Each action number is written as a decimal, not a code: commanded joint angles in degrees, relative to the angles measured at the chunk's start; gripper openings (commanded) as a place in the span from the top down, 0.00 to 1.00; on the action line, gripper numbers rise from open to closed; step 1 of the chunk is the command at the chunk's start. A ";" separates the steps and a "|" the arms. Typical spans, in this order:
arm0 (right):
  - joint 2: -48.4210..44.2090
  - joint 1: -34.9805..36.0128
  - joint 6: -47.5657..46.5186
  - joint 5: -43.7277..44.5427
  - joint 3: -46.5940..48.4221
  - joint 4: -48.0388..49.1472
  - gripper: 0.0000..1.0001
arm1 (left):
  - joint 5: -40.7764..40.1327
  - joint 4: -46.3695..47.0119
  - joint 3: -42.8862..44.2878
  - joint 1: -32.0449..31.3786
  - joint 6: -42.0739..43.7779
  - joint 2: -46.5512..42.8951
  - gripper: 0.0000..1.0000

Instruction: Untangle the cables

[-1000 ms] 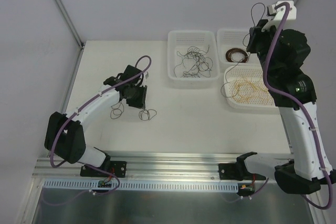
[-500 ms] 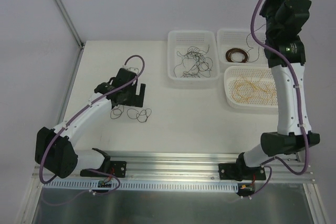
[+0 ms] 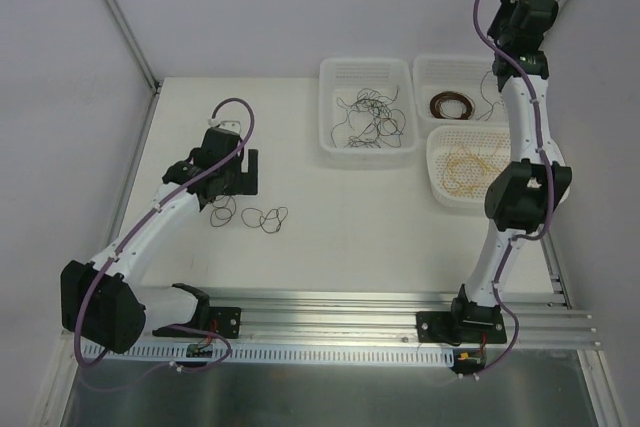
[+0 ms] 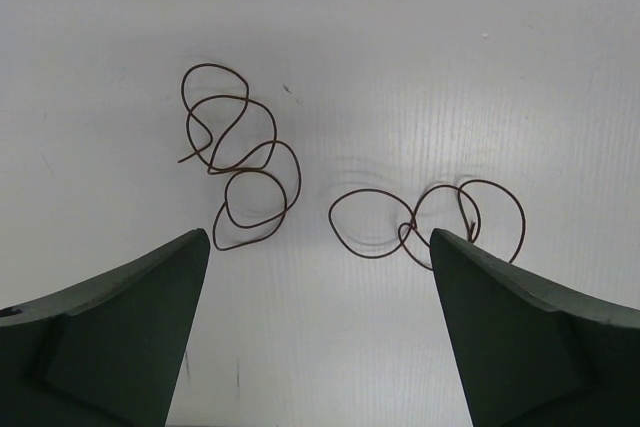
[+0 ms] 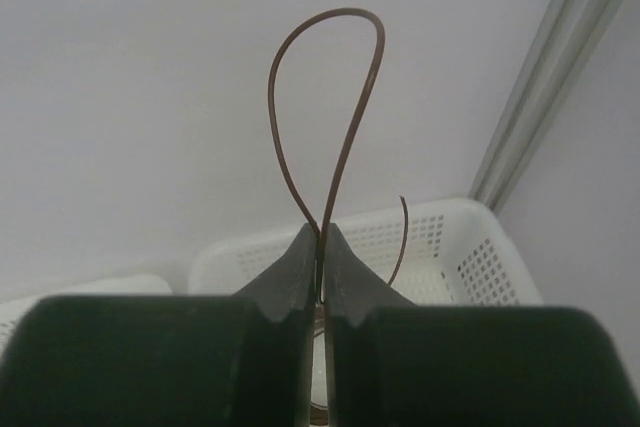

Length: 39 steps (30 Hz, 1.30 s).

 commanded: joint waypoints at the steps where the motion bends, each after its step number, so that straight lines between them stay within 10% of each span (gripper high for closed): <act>1: 5.29 -1.28 4.42 -3.59 1.03 1.88 0.95 | 0.24 1.27 -0.39 0.87 -0.43 0.11 0.07; 5: 7.34 -1.64 6.00 -5.00 -1.61 0.56 0.71 | 0.68 1.27 -0.39 1.13 -0.43 0.38 0.07; 9: 3.57 -1.55 7.23 -6.93 -6.61 0.56 0.26 | 1.29 1.18 -0.39 1.39 -0.61 0.29 0.07; 14: -5.91 0.55 6.97 -10.53 -14.07 -1.54 0.08 | 2.61 1.27 -0.31 1.83 -1.13 -0.41 0.07; 28: -29.04 25.22 19.36 -13.88 -45.89 -3.93 0.08 | -0.54 1.27 -0.83 4.55 -2.63 -3.93 0.08; 39: -25.38 45.81 33.59 -14.40 -60.23 7.20 0.14 | 6.04 2.59 -1.54 13.70 -5.62 -6.39 0.08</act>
